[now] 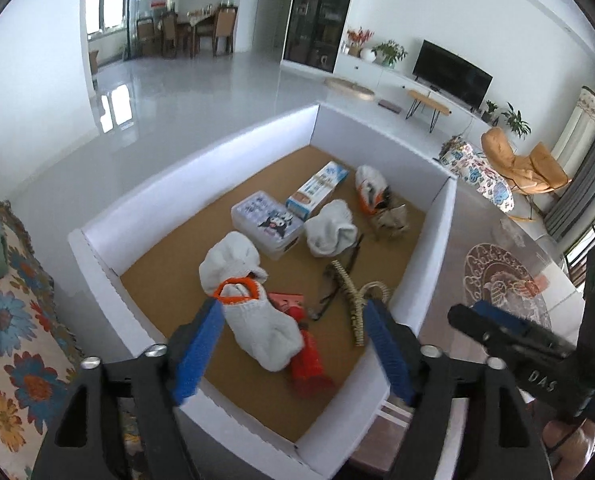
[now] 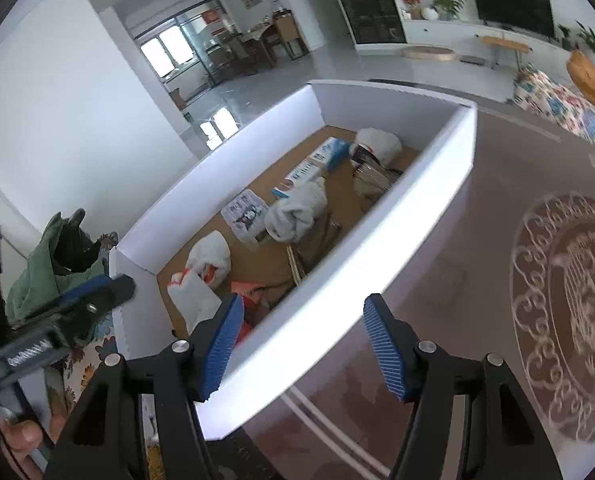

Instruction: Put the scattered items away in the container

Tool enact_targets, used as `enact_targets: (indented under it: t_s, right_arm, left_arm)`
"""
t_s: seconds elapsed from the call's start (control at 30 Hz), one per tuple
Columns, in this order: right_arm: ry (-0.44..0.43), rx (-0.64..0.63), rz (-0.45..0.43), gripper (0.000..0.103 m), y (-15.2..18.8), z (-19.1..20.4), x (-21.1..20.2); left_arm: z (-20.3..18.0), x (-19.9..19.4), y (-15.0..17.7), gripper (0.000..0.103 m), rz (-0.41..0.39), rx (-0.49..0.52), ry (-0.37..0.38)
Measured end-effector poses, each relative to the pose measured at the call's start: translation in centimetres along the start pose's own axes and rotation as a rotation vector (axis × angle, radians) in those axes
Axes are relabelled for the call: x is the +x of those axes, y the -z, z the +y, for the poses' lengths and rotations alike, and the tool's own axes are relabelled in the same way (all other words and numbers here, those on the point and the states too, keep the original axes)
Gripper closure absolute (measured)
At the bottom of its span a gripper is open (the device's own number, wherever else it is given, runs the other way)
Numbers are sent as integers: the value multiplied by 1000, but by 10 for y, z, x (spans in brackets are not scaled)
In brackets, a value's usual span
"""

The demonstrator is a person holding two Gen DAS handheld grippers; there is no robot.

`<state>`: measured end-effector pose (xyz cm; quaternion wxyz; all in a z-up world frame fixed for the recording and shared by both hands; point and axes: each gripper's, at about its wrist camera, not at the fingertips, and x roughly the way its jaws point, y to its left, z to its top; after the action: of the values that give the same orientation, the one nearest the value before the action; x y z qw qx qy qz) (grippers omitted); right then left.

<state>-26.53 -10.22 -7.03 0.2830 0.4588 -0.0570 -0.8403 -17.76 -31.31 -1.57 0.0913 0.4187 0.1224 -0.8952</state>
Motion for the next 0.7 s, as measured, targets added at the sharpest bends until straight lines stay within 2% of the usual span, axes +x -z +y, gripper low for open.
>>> enact_targets:
  t_s: [0.03,0.17,0.4,0.47,0.57,0.7]
  right_arm:
    - [4,10,-2,39,3,-3,-5]
    - [41,54,7,39,12,-14,-23]
    - [66,82,-14,39,23,-24,-51]
    - [72,90,-12,39,26,-24,-56]
    - [86,105,13,39,32,-24,-63]
    - [92,103,5,39,39,-21,-71]
  left_arm:
    - [-5,-6,1,13,-14,9,-8]
    - [-24,-28,5,12,-78,61,-54]
    - [-45,-48,11,10,-98,113,-83]
    - [-50,-52,14,0,-108,133,-110]
    - [-54,-61,18,0,-131,139,-142]
    - [-55,-69,22,0,-141,124,-174]
